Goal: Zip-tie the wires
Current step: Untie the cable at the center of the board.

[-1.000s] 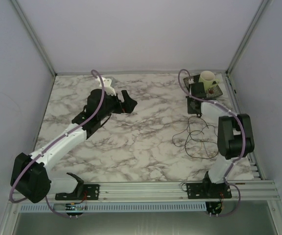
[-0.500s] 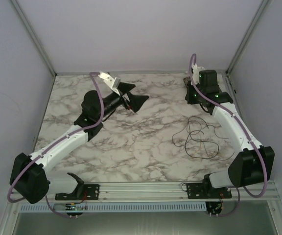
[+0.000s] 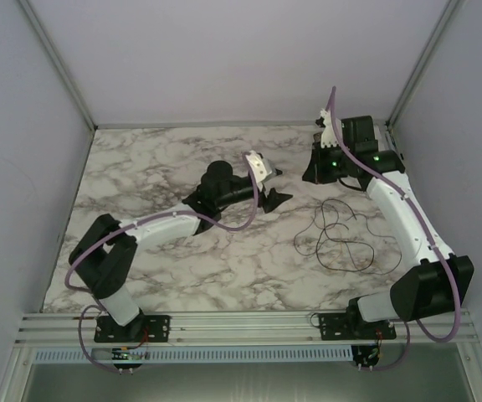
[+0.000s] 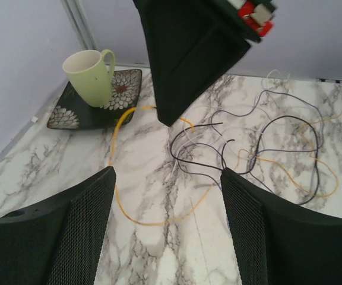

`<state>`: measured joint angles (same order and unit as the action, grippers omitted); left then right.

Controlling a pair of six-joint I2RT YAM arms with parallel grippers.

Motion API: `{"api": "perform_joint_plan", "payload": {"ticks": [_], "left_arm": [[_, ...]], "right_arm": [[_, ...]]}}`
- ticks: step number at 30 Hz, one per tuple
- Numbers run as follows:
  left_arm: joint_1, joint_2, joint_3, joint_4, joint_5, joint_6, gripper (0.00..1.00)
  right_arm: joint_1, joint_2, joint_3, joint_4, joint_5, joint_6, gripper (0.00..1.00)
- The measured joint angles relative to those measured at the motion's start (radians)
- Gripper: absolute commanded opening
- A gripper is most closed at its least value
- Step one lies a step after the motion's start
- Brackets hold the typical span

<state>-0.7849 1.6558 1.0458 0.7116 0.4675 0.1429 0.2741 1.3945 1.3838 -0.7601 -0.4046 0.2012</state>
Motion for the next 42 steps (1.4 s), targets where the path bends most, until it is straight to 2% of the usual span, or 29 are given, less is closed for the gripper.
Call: {"api": "perform_joint_plan", "payload": {"ticks": [6, 11, 17, 30, 34, 42], "left_arm": [[-0.019, 0.078, 0.066, 0.019, -0.016, 0.068, 0.66], [-0.045, 0.107, 0.106, 0.025, -0.036, 0.128, 0.44], [-0.061, 0.158, 0.160, -0.002, -0.037, 0.184, 0.32], [-0.069, 0.180, 0.202, -0.143, -0.039, 0.283, 0.37], [-0.071, 0.184, 0.202, -0.159, -0.042, 0.298, 0.43], [-0.071, 0.184, 0.202, -0.153, -0.049, 0.302, 0.45]], "right_arm": [[0.001, 0.000, 0.008, -0.079, -0.040, -0.016, 0.00], [0.001, 0.000, 0.008, -0.121, -0.055, -0.033, 0.00], [0.000, 0.000, 0.008, -0.143, -0.060, -0.042, 0.00], [0.002, -0.001, 0.014, -0.186, -0.056, -0.066, 0.00], [0.002, -0.001, 0.014, -0.201, -0.053, -0.073, 0.00], [0.002, -0.001, 0.014, -0.207, -0.058, -0.083, 0.00]]}}
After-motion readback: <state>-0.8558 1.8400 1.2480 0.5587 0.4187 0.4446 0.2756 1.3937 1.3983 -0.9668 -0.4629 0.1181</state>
